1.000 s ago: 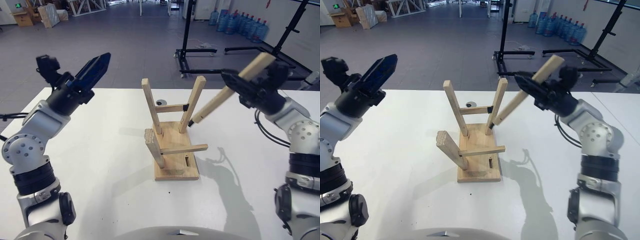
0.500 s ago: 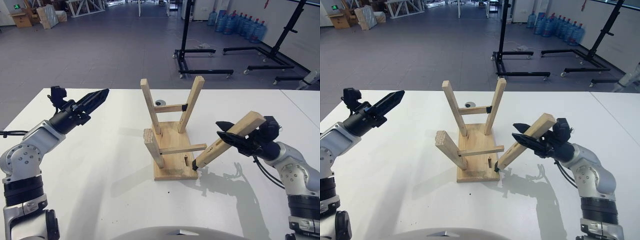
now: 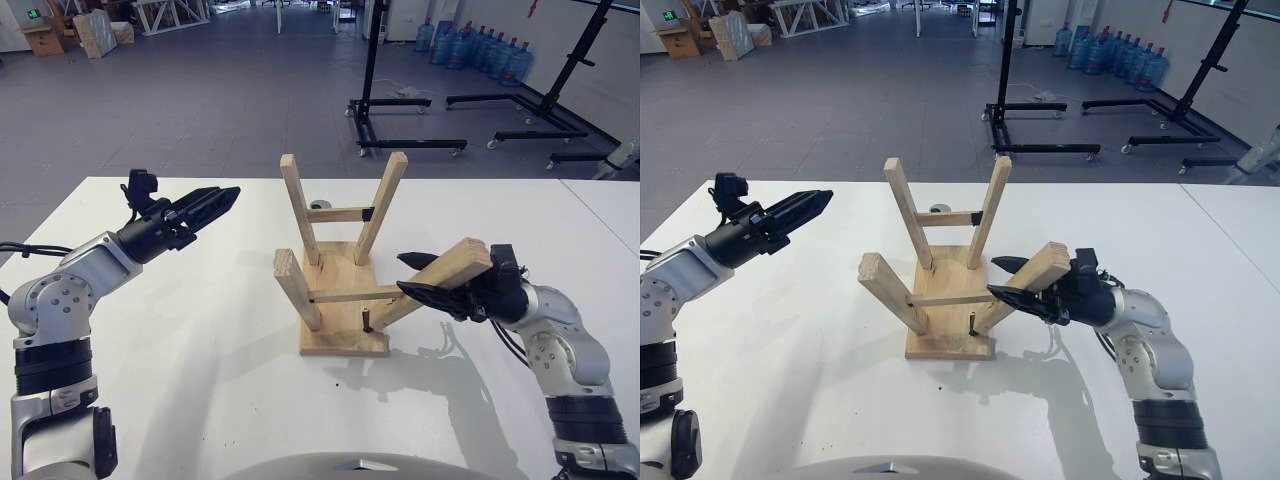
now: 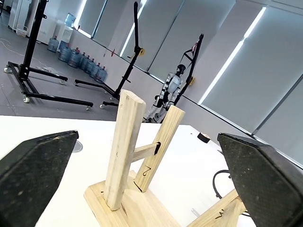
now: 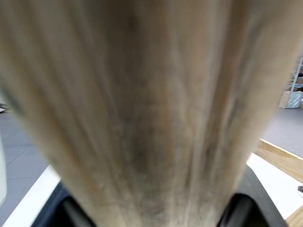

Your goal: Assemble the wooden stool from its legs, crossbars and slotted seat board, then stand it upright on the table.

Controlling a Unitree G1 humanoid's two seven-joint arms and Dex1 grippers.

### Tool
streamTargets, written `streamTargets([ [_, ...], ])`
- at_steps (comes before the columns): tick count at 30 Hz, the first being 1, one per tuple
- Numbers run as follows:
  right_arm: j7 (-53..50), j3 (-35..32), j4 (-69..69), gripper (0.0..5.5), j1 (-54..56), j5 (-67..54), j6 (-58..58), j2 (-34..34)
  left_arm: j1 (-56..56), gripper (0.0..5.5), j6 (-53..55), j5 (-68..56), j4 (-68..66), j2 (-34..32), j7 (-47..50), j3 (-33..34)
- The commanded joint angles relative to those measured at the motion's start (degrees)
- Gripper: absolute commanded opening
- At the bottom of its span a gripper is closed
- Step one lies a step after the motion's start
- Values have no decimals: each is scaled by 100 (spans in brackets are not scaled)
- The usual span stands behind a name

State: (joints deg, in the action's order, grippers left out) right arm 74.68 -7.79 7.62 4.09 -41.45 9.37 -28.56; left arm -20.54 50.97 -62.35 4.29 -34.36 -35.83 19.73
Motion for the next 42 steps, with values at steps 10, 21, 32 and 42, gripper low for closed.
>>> streamTargets([
  [10,-48,461,-300,205,-28,573,-472,-11,160,540,93,94,221,59,-9,-137],
  [21,-492,624,-112,205,244,506,-242,8,136,540,91,96,267,111,4,-183],
  [32,-1021,859,333,205,458,911,-162,-15,270,540,38,99,369,173,68,-133],
  [42,-1415,927,368,205,824,994,110,22,688,540,-10,183,671,97,130,28],
])
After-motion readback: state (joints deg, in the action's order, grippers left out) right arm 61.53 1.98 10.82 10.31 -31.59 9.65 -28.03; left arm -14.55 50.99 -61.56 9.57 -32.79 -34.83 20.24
